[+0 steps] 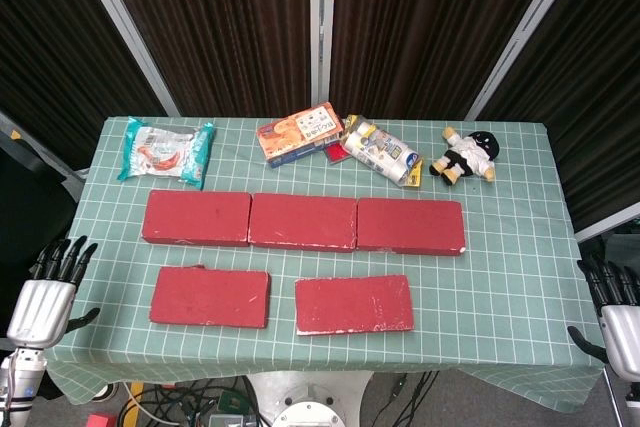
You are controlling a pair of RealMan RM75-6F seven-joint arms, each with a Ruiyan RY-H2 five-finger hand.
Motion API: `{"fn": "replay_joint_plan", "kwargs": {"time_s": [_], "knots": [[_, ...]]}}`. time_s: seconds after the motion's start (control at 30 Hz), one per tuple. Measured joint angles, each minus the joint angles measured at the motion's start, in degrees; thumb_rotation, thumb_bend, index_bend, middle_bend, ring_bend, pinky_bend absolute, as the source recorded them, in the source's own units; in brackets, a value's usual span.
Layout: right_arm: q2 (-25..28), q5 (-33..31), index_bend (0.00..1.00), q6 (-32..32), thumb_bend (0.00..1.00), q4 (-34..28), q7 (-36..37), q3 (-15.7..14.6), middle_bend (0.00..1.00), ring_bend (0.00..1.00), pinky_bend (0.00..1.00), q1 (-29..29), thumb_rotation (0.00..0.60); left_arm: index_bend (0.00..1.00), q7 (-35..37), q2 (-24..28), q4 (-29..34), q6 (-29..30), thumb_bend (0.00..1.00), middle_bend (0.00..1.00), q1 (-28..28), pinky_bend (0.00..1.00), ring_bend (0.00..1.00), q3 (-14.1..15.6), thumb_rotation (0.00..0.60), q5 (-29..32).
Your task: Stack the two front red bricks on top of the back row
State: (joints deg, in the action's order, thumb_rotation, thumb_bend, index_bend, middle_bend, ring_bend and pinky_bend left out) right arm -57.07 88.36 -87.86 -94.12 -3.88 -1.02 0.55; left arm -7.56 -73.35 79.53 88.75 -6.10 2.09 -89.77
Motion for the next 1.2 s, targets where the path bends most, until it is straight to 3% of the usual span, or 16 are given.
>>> {"fn": "replay_joint_plan", "kwargs": {"time_s": [0.47, 0.67, 0.83, 1.03, 1.2], "knots": [[0.8, -2.1, 0.0, 0.9, 0.13, -1.0, 0.8, 1.7, 0.0, 0.0, 0.0, -0.5, 0.6, 0.04, -0.3, 1.3, 5.2, -2.2, 0.0, 0.0, -0.6, 0.0, 0.0, 0.8, 0.6, -1.8], [1.4, -2.9, 0.0, 1.8, 0.13, -0.7, 0.8, 2.4, 0.0, 0.0, 0.0, -1.0, 0.6, 0.04, -2.5, 3.2, 12.8, -6.6, 0.0, 0.0, -0.6, 0.0, 0.0, 4.8, 0.6, -3.6], [2.0, -3.6, 0.0, 2.0, 0.13, -0.4, 1.6, 3.1, 0.0, 0.0, 0.0, -1.3, 0.6, 0.04, -6.0, 1.2, 15.8, -11.1, 0.0, 0.0, -0.9, 0.0, 0.0, 8.2, 0.6, -6.3], [2.0, -3.9, 0.0, 2.0, 0.13, 0.3, 2.7, 3.3, 0.0, 0.0, 0.0, -1.1, 0.6, 0.04, -10.9, -4.4, 16.0, -15.4, 0.0, 0.0, -2.3, 0.0, 0.0, 7.8, 0.6, -7.3], [1.8, -4.6, 0.0, 2.3, 0.13, 1.5, 3.6, 3.3, 0.0, 0.0, 0.0, -0.9, 0.6, 0.04, -15.2, -7.5, 17.2, -19.3, 0.0, 0.0, -4.4, 0.0, 0.0, 5.3, 0.6, -5.0]]}}
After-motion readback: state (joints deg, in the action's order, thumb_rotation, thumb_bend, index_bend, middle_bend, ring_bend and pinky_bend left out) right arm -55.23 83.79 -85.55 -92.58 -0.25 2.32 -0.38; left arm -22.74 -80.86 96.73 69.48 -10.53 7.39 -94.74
